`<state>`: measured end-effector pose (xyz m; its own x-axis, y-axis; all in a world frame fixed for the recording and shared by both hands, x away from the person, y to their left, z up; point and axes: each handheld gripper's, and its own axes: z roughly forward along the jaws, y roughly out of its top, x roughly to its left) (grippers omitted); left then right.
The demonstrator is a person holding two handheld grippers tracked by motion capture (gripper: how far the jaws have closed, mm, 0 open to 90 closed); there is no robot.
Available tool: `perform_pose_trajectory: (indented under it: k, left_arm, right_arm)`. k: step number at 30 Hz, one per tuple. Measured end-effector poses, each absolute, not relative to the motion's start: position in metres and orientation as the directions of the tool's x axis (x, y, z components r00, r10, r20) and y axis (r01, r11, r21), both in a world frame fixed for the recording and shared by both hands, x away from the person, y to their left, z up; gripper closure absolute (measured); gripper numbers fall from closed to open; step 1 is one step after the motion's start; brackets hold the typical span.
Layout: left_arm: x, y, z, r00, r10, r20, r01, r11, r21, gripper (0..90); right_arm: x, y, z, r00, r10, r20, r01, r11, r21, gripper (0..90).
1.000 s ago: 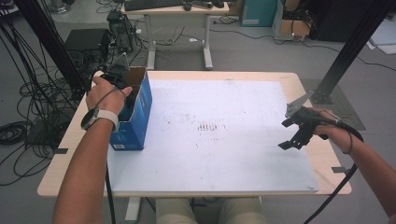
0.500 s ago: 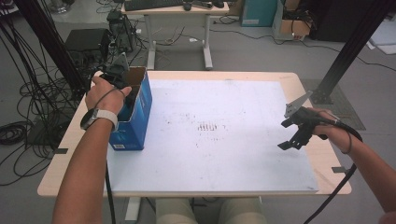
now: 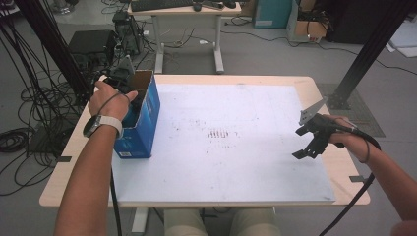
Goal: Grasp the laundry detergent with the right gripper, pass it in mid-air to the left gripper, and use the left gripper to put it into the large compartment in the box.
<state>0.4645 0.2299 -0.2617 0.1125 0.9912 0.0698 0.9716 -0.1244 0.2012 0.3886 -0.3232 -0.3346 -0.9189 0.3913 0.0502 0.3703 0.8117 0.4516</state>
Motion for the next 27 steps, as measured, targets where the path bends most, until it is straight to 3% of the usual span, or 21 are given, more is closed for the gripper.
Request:
perform_pose_trajectory:
  k: [7, 15, 21, 27]
  left_arm:
    - [0.463, 0.231, -0.26, 0.123, 0.991, 0.045, 0.967, -0.13, 0.217, 24.6]
    - [0.459, 0.231, -0.256, 0.157, 0.987, 0.046, 0.961, -0.163, 0.224, 23.9]
    - [0.455, 0.232, -0.247, 0.15, 0.988, 0.048, 0.949, -0.157, 0.272, 15.3]
    - [0.45, 0.234, -0.227, 0.135, 0.99, 0.026, 0.936, -0.136, 0.325, 12.8]
  right_arm:
    - [0.388, -0.324, -0.334, -0.917, 0.394, 0.052, 0.374, 0.811, 0.45, 3.6]
    - [0.386, -0.324, -0.334, -0.919, 0.391, 0.056, 0.373, 0.812, 0.449, 3.6]
    - [0.386, -0.324, -0.333, -0.92, 0.389, 0.055, 0.371, 0.815, 0.445, 3.7]
    - [0.387, -0.322, -0.33, -0.92, 0.388, 0.054, 0.37, 0.816, 0.444, 3.7]
